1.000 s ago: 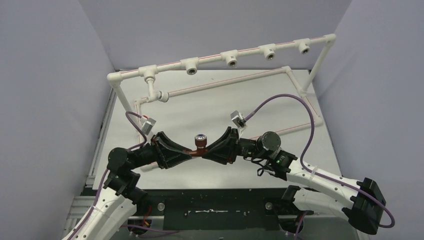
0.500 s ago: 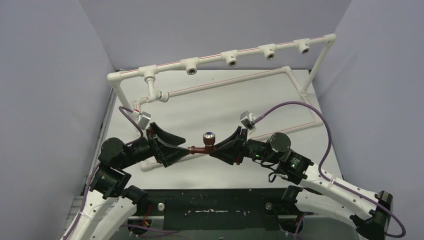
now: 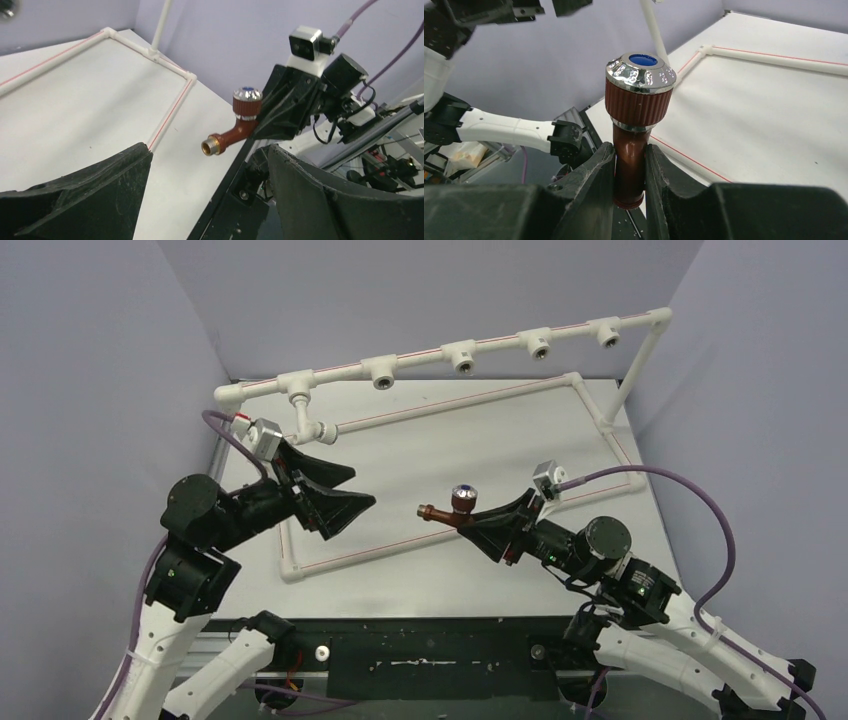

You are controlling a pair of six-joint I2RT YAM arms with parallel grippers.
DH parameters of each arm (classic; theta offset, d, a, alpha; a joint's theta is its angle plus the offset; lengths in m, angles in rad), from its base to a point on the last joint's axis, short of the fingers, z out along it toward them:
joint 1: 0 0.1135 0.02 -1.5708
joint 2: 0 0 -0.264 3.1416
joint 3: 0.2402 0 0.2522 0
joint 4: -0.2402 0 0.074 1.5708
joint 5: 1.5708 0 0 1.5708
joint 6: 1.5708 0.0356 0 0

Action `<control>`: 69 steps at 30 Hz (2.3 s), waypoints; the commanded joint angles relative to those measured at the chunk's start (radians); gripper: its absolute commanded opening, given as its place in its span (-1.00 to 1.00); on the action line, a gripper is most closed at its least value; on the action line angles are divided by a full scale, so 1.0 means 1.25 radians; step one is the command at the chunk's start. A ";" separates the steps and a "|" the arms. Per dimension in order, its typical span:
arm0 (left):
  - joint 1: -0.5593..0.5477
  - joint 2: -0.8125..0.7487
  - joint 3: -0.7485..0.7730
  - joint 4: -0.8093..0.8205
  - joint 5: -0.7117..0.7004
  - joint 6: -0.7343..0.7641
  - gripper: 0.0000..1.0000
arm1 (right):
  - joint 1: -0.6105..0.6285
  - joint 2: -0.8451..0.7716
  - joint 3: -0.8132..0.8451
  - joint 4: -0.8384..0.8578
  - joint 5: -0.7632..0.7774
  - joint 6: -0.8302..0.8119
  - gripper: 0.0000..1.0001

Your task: Install the water faucets

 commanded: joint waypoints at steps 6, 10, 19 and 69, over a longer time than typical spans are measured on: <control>-0.002 0.195 0.235 -0.011 -0.054 0.075 0.68 | -0.001 -0.018 0.019 -0.046 0.112 0.006 -1.00; -0.002 0.268 0.277 0.018 -0.040 0.085 0.68 | 0.000 -0.021 0.013 -0.047 0.128 0.012 -1.00; -0.002 0.411 0.350 0.068 -0.054 0.093 0.68 | -0.001 -0.028 -0.003 -0.057 0.130 0.017 -1.00; 0.041 0.666 0.470 0.011 -0.371 -0.376 0.01 | 0.000 -0.148 -0.065 -0.063 0.175 0.019 -1.00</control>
